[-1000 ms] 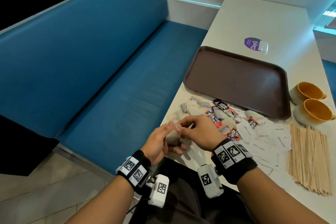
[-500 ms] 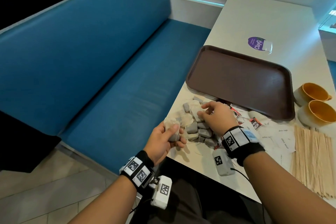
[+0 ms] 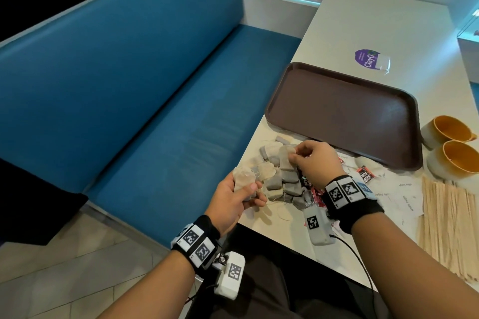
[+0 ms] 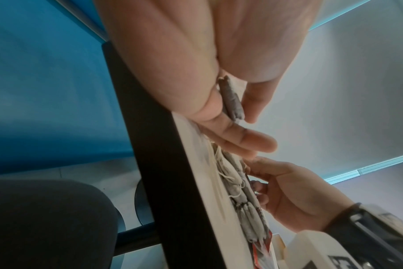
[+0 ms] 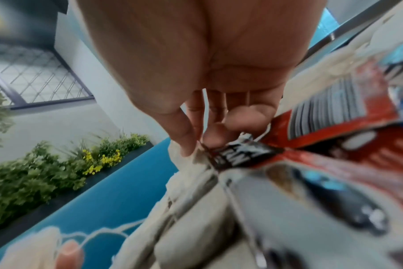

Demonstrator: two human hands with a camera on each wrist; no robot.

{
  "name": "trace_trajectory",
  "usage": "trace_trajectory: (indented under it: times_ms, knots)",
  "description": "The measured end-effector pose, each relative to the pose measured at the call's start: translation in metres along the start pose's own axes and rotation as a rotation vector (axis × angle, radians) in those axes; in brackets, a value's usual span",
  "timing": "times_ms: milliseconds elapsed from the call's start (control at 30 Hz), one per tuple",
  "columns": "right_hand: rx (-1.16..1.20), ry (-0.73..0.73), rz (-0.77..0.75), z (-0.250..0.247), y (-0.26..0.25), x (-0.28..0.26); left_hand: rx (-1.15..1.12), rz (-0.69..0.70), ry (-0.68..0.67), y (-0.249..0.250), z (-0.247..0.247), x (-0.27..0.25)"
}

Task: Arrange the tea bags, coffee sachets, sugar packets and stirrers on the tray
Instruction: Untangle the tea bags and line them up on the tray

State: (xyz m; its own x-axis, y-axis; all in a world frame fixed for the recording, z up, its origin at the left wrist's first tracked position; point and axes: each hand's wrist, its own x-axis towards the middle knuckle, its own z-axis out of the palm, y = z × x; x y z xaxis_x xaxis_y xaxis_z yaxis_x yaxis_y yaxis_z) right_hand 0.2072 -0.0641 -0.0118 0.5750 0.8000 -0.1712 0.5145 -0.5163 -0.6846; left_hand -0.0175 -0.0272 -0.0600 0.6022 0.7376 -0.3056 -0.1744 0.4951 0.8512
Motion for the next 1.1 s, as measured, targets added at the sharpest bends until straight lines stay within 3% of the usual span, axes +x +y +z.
trace_trajectory:
  times_ms: [167, 267, 367, 500, 733, 1100]
  knots:
    - [0.171, 0.003, -0.012, -0.014, -0.006, 0.002, -0.035, 0.001, 0.01, 0.001, 0.001, 0.0]
    - [0.251, -0.159, -0.015, -0.018, -0.017, 0.006, -0.041, 0.005, 0.008, 0.001, 0.001, 0.0]
    - [0.111, -0.296, -0.035, -0.011, -0.025, 0.016, -0.05, 0.001, 0.01, 0.0, 0.001, 0.0]
    - [-0.153, -0.232, -0.061, 0.004, -0.029, 0.028, -0.056, -0.006, 0.003, 0.001, 0.0, 0.0]
    - [-0.239, -0.291, -0.139, 0.013, -0.029, 0.032, -0.053, -0.015, -0.014, -0.002, -0.002, 0.002]
    - [-0.129, -0.098, -0.199, 0.011, -0.016, 0.005, -0.038, -0.006, -0.033, -0.003, -0.002, 0.003]
